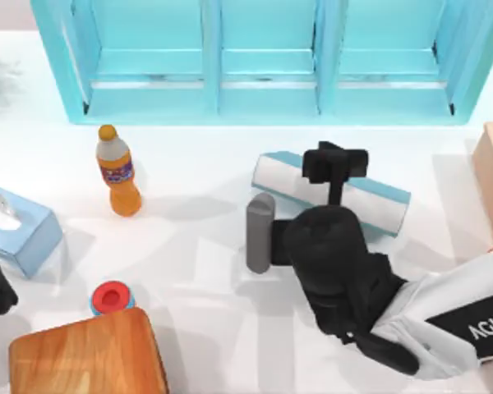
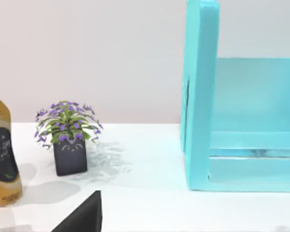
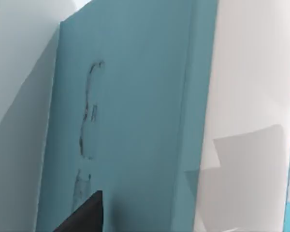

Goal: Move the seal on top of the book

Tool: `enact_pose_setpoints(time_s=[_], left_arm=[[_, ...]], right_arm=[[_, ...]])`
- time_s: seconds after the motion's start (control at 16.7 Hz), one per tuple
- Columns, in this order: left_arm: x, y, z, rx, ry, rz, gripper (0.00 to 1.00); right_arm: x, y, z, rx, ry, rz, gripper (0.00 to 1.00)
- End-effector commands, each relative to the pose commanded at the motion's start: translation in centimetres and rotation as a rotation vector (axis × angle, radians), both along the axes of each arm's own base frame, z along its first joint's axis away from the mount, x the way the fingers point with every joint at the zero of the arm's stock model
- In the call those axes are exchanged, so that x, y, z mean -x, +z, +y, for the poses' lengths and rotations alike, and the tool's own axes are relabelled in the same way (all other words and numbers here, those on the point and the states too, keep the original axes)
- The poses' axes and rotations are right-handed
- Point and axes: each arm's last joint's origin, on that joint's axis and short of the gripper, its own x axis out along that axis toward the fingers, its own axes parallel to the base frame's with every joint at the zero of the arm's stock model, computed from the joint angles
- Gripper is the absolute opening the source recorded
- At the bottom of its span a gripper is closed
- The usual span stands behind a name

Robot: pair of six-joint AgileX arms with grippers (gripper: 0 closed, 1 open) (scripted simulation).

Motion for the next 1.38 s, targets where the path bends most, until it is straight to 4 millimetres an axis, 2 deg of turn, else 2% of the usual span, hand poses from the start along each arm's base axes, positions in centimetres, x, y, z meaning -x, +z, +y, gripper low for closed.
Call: enact_pose_setpoints(time_s=[0.18, 0.36, 0.6, 0.78, 1.14, 1.26, 1.38], left_arm=[[0.0, 0.0, 0.0, 0.000, 0.000, 0.000, 1.00], [0.0, 0.0, 0.0, 0.000, 0.000, 0.000, 1.00], [0.0, 0.0, 0.0, 0.000, 0.000, 0.000, 1.00], [0.0, 0.0, 0.0, 0.000, 0.000, 0.000, 1.00], [0.0, 0.0, 0.0, 0.000, 0.000, 0.000, 1.00], [0.0, 0.0, 0.0, 0.000, 0.000, 0.000, 1.00], [0.0, 0.0, 0.0, 0.000, 0.000, 0.000, 1.00]], right_arm=[[2.0, -0.3, 0.4, 0.019, -0.005, 0.024, 1.00], [6.0, -0.6, 1.0, 0.043, -0.013, 0.053, 1.00], [11.7, 0.1, 0.7, 0.033, -0.020, 0.044, 1.00], [14.4, 0.8, 0.2, 0.006, -0.003, 0.008, 1.00], [14.8, 1.0, 0.2, 0.000, -0.002, 0.001, 1.00], [13.9, 1.4, 0.6, -0.005, -0.013, 0.027, 1.00], [11.9, 2.4, 1.3, -0.018, -0.040, 0.086, 1.00]])
